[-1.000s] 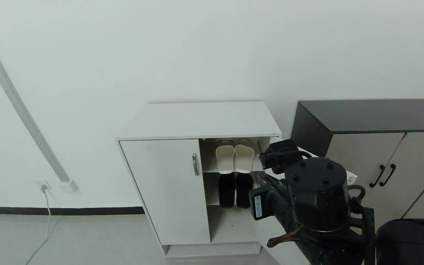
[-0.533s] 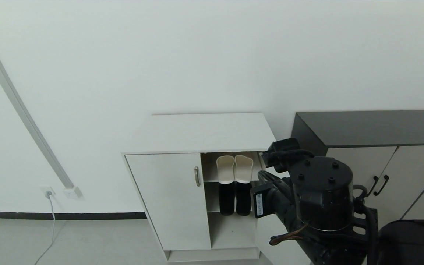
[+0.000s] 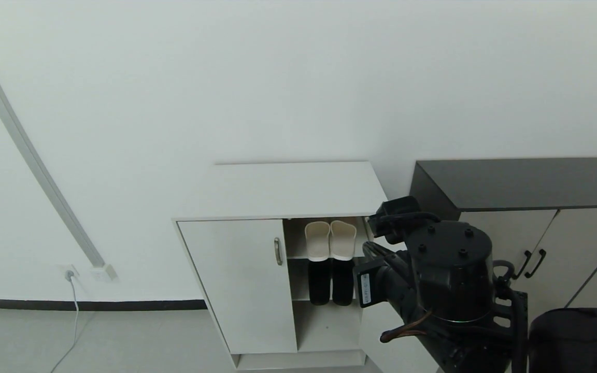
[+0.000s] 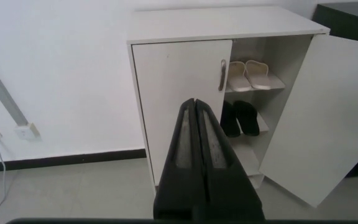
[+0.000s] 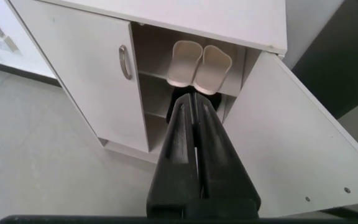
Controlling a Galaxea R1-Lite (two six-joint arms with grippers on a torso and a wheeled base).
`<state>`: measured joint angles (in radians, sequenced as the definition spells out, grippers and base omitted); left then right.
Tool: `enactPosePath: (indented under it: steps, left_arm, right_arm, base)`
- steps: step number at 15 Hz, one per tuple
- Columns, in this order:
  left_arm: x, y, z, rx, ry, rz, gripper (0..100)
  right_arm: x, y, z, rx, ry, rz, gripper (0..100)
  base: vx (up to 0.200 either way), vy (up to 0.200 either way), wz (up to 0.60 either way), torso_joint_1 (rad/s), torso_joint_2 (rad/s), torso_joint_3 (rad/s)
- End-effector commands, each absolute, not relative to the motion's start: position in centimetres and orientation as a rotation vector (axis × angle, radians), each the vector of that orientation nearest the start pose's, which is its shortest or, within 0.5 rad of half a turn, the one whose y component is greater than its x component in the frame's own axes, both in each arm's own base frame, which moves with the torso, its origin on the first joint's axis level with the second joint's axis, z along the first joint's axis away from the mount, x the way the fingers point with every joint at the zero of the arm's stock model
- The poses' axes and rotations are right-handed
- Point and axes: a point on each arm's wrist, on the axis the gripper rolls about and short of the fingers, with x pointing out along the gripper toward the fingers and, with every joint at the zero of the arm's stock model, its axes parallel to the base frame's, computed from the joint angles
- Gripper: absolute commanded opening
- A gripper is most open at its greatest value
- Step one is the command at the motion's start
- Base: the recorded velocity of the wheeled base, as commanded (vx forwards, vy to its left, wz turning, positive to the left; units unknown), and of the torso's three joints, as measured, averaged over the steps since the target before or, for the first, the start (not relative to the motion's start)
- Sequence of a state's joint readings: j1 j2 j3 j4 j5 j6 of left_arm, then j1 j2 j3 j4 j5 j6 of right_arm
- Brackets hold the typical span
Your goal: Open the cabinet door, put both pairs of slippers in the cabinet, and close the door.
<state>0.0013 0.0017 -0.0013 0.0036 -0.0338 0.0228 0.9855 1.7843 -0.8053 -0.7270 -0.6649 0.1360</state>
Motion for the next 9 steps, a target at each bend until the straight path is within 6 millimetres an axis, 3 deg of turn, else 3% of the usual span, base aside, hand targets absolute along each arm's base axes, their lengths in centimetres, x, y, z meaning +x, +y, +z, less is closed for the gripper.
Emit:
enactPosePath:
  steps: [1, 4, 9]
  left_arm:
    - [-2.3, -0.1, 7.5, 0.023, 0.004, -0.034, 0]
    - [-2.3, -0.1, 7.6, 0.023, 0.003, -0.034, 0]
    - [-2.3, -0.1, 7.6, 0.023, 0.003, -0.034, 0]
  right_arm:
    - [18.9, 25.7, 16.4, -0.055, 0.198, 0.304, 0]
    - [19.3, 25.5, 16.4, -0.052, 0.197, 0.289, 0]
    - [22.4, 24.4, 16.2, -0.049, 0.195, 0.195, 0]
  base:
    - [0.0, 0.0, -0.6, 0.002, -0.01, 0.002]
    - [0.0, 0.0, -0.6, 0.002, 0.0, 0.004]
    - [0.0, 0.0, 0.0, 0.0, 0.0, 0.0]
